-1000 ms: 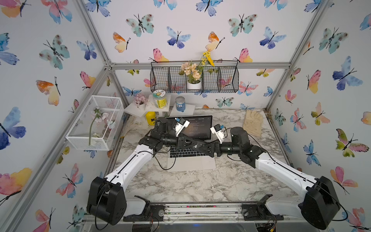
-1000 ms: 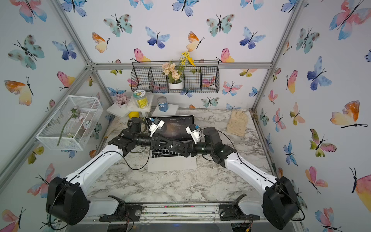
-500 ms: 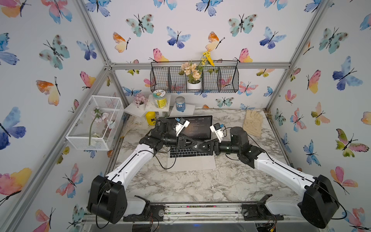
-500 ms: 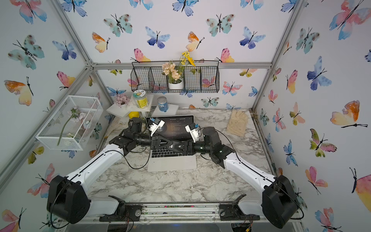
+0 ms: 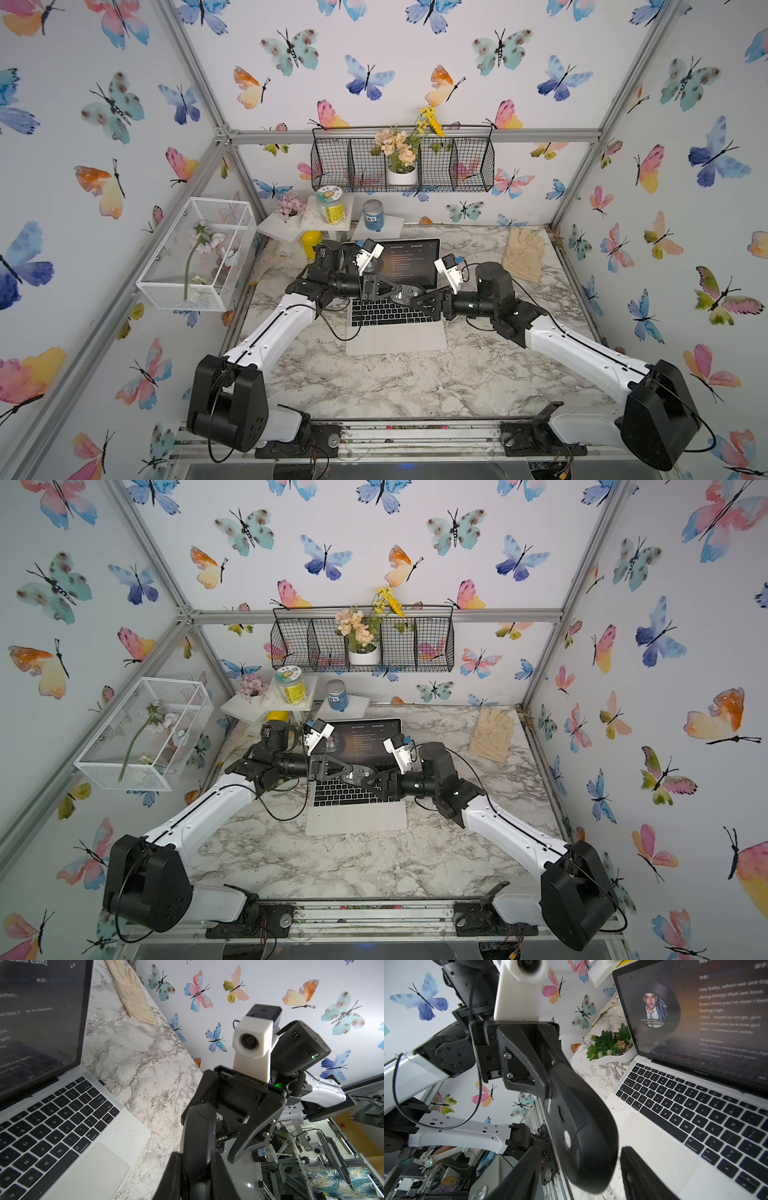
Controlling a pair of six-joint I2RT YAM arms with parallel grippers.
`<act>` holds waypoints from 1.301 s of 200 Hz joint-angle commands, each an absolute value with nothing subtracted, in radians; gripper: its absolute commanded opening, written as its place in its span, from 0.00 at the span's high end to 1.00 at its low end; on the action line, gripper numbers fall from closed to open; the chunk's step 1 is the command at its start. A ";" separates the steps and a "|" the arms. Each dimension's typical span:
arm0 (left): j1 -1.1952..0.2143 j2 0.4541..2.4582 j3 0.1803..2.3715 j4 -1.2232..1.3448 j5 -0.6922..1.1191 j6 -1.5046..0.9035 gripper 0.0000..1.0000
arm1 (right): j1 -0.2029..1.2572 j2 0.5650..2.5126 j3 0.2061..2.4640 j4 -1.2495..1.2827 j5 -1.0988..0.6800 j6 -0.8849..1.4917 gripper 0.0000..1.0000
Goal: Remove the wireless mouse receiver from the laptop
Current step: Remove the lid from the mouse.
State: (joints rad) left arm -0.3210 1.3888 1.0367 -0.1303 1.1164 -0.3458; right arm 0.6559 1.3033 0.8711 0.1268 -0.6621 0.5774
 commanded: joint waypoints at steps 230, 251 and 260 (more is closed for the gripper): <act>-0.316 1.425 1.047 -0.166 1.214 -0.307 1.00 | 0.658 1.296 0.827 0.176 -0.615 0.585 0.59; -0.314 1.427 1.052 -0.176 1.215 -0.299 1.00 | 0.658 1.291 0.823 0.181 -0.620 0.580 0.55; -0.313 1.427 1.055 -0.185 1.215 -0.292 1.00 | 0.658 1.286 0.820 0.181 -0.623 0.579 0.54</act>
